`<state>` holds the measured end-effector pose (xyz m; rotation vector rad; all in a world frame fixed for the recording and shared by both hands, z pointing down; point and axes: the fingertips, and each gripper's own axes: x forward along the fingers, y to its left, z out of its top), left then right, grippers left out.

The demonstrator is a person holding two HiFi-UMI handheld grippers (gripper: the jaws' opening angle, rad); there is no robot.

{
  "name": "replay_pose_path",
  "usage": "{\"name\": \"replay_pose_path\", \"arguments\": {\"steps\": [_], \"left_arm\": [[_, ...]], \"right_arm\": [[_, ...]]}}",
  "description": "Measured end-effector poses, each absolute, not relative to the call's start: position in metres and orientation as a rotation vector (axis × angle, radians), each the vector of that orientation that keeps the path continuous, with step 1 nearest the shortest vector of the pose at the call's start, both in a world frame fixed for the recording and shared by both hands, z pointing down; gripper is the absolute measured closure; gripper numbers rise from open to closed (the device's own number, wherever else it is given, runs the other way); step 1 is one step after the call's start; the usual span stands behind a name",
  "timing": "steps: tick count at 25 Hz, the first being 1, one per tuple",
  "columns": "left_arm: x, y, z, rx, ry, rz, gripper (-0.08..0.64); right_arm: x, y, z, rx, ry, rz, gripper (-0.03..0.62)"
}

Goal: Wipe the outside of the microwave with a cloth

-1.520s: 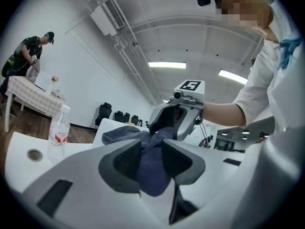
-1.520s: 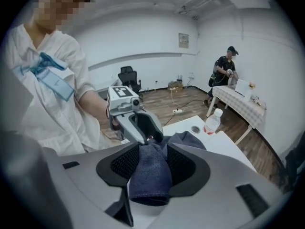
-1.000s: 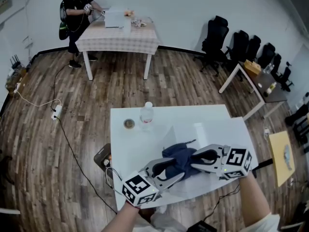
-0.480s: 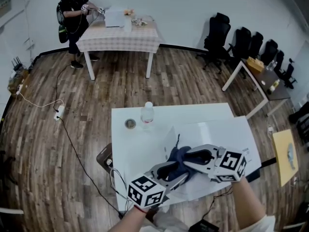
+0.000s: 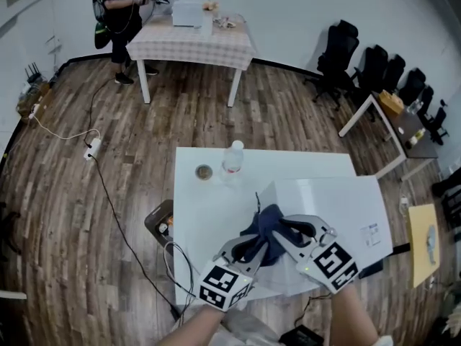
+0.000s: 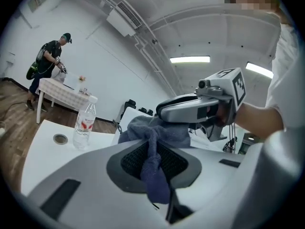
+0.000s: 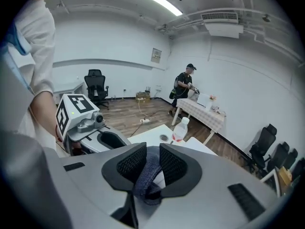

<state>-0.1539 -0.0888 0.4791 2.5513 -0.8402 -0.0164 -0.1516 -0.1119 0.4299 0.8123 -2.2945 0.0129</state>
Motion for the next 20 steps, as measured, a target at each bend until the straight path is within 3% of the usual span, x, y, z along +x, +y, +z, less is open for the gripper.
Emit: {"name": "replay_pose_path", "arguments": {"steps": [11,20], "left_arm": [[-0.148,-0.185,0.513,2.477,-1.000,0.007,0.502],[-0.144,-0.156,0.510,2.629,-0.914,0.001,0.511]], "right_arm": [[-0.163,-0.129,0.422,0.864,-2.274,0.000,0.489],[-0.163,-0.126,0.430,0.892,-2.302,0.038,0.489]]}}
